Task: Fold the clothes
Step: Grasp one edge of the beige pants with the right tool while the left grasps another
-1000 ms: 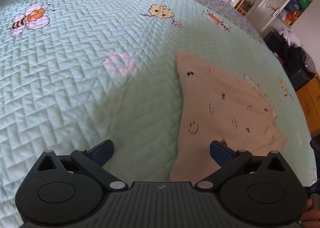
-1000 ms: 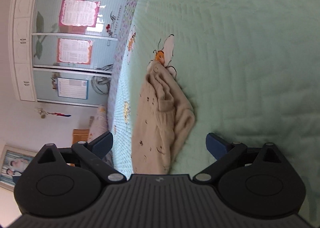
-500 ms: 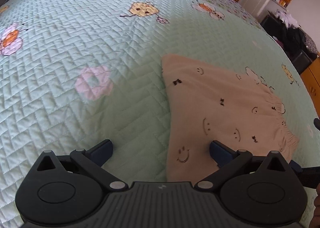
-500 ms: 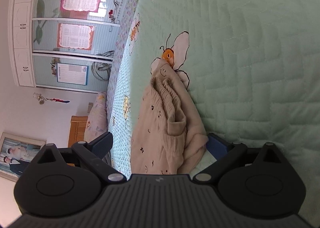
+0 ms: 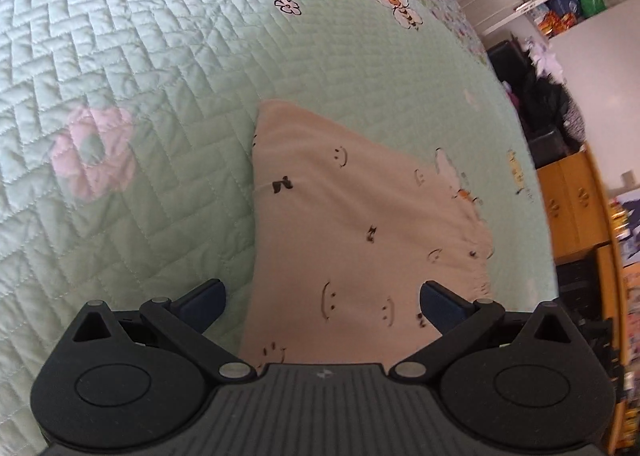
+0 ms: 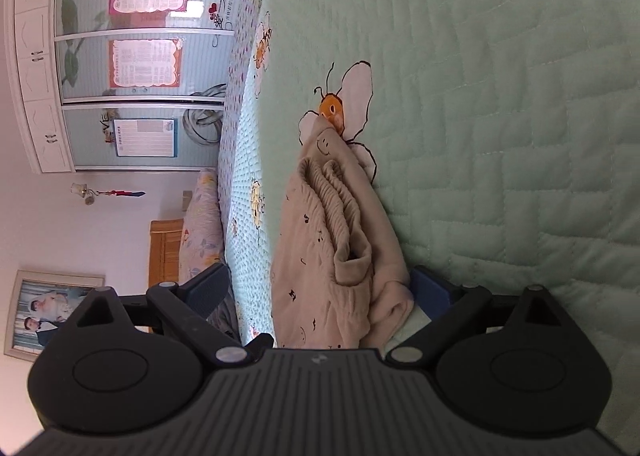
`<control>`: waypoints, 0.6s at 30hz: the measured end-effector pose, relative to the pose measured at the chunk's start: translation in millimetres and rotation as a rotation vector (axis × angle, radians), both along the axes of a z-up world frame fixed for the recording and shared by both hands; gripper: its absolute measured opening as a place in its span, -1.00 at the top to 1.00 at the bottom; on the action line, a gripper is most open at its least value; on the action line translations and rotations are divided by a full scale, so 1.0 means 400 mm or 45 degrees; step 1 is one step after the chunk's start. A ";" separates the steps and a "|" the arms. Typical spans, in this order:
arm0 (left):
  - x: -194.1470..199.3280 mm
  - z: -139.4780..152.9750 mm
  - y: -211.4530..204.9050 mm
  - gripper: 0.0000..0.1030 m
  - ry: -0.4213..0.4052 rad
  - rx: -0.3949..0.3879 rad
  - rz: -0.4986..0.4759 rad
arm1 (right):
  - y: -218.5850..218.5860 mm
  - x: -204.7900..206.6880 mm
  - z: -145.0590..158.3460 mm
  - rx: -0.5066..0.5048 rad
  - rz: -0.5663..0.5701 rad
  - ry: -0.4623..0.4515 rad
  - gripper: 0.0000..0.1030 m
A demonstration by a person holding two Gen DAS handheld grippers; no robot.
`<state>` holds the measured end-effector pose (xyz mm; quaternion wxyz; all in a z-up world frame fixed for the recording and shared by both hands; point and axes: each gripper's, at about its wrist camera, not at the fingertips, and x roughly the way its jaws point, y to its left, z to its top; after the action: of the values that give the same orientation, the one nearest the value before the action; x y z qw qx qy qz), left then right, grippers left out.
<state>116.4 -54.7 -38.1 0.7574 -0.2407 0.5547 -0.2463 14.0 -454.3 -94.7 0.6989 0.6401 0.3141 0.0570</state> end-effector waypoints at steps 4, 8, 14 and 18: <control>0.022 -0.017 -0.010 -0.99 0.044 -0.067 -0.032 | 0.017 0.036 0.011 -0.057 0.025 0.033 -0.95; 0.033 -0.021 -0.019 -0.99 0.051 -0.071 -0.078 | 0.039 0.060 0.022 -0.117 0.083 0.039 -1.00; 0.029 -0.029 -0.042 -0.98 -0.007 -0.091 -0.129 | 0.049 0.059 0.032 -0.200 0.142 -0.005 -0.86; 0.016 -0.019 -0.048 -0.70 -0.061 -0.034 -0.140 | 0.049 0.058 0.026 -0.288 0.179 0.041 0.16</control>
<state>122.7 -73.8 -45.6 0.7525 -0.2138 0.5456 -0.3006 37.3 -434.6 -84.2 0.7557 0.5346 0.3735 0.0599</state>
